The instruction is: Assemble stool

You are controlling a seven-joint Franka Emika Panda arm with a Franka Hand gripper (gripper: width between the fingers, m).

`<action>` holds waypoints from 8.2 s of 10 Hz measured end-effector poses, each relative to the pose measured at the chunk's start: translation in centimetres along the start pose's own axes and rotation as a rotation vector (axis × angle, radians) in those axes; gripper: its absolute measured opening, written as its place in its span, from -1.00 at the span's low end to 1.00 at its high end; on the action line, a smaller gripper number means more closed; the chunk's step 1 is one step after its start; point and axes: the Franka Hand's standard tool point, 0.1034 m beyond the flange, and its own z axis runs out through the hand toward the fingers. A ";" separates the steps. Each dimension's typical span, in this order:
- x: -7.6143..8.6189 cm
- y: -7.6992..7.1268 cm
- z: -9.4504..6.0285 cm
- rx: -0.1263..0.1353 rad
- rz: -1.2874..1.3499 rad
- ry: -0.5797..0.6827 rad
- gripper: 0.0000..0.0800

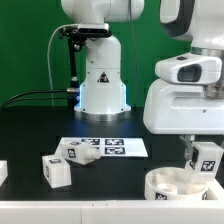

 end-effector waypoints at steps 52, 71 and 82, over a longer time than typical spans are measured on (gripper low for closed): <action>-0.2 1.9 -0.1 0.007 -0.560 0.082 -0.16; 0.3 0.6 -0.2 0.275 1.655 -0.079 -0.16; 0.6 0.3 -1.4 0.189 0.303 0.072 0.62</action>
Offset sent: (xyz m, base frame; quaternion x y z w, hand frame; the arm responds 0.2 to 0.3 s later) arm -0.0095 0.0031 -0.0028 0.0523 -0.0014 0.3848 0.9215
